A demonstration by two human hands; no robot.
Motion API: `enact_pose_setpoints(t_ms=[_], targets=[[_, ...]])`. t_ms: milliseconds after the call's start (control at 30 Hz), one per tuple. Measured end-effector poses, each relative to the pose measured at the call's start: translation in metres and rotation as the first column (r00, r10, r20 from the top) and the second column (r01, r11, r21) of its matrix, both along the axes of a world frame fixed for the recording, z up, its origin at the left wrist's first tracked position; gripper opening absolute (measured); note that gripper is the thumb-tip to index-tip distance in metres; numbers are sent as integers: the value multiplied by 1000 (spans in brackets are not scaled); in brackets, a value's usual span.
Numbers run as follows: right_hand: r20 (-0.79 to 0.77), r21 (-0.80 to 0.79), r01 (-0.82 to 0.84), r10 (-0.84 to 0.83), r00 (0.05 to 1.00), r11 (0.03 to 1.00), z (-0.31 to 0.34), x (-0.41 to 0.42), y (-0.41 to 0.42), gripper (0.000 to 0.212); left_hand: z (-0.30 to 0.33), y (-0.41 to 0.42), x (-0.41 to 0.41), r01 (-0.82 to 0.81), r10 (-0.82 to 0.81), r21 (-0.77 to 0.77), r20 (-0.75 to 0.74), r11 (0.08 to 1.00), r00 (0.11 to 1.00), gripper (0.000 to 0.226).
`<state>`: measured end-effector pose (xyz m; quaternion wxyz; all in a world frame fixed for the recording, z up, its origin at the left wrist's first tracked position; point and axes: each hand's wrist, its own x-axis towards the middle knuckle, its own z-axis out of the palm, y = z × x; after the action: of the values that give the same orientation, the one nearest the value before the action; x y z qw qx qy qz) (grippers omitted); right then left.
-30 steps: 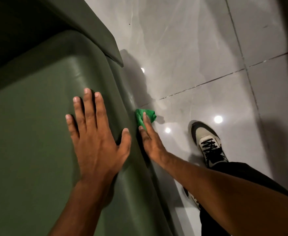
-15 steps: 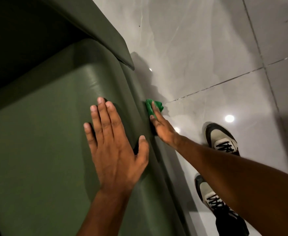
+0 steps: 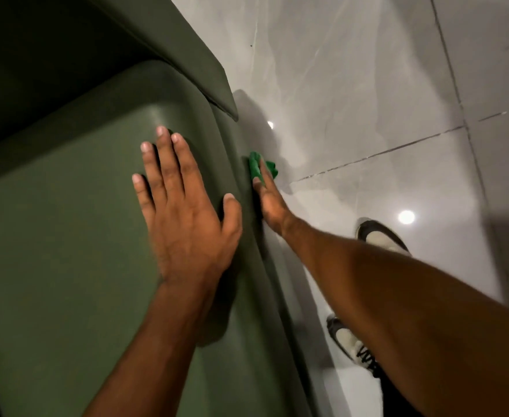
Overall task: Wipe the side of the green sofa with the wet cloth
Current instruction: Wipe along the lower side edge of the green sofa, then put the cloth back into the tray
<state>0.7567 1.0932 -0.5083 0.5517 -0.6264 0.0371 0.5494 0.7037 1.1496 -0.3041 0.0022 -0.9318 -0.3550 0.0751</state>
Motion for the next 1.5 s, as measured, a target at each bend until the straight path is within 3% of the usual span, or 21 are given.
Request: enact_pose_setpoints(t_ms=[100, 233, 433, 533, 633, 767, 867, 967, 1067, 1100, 1167, 1233, 1300, 1433, 1500], targets=[[-76, -56, -24, 20, 997, 998, 4, -25, -30, 60, 0, -6, -4, -29, 29, -5, 3, 1000, 1000, 88], [-251, -130, -32, -2, 968, 991, 29, -71, -94, 50, 5, -32, -27, -54, 55, -56, 13, 997, 998, 77], [-275, -48, -103, 86, 958, 994, 69, -108, -173, 48, 21, -84, -89, -95, 92, -168, -30, 981, 995, 71], [-342, -38, -49, 33, 939, 998, 102, -90, -204, 47, 34, -124, -125, -199, 201, -267, -19, 943, 979, 70], [-396, -7, -62, 54, 917, 998, 136, -61, -227, 43, 53, -178, -165, -380, 410, -370, 2, 848, 912, 70], [-340, 90, -298, 310, 888, 950, 185, -43, -244, 59, 88, -261, -226, -627, 683, -424, -27, 654, 730, 68], [-245, 117, -520, 532, 810, 846, 223, -61, -255, 63, 119, -339, -275, -774, 850, -443, -50, 452, 525, 68], [-192, 91, -754, 755, 627, 650, 266, -93, -274, 79, 151, -426, -308, -862, 965, -466, -54, 202, 256, 69], [-180, 123, -915, 915, 360, 384, 321, -146, -302, 49, 188, -517, -327, -858, 997, -509, -31, -71, -64, 77], [-164, 125, -950, 951, 264, 285, 336, -162, -312, 51, 198, -542, -330, -831, 987, -536, -28, -150, -160, 74], [-133, 139, -985, 988, 80, 99, 362, -196, -336, 69, 214, -586, -342, -762, 925, -570, 10, -306, -379, 59], [-129, 179, -981, 987, -94, -70, 384, -247, -374, 71, 234, -644, -370, -657, 778, -575, 56, -488, -626, 40], [-116, 216, -949, 959, -260, -231, 401, -298, -417, 75, 248, -706, -403, -541, 610, -566, 83, -622, -788, 32], [-120, 215, -863, 865, -488, -457, 410, -394, -523, 59, 255, -846, -467, -372, 308, -630, 214, -682, -927, 56], [-107, 173, -823, 820, -562, -541, 406, -440, -582, 46, 256, -909, -496, -224, 37, -717, 266, -660, -963, 67]])
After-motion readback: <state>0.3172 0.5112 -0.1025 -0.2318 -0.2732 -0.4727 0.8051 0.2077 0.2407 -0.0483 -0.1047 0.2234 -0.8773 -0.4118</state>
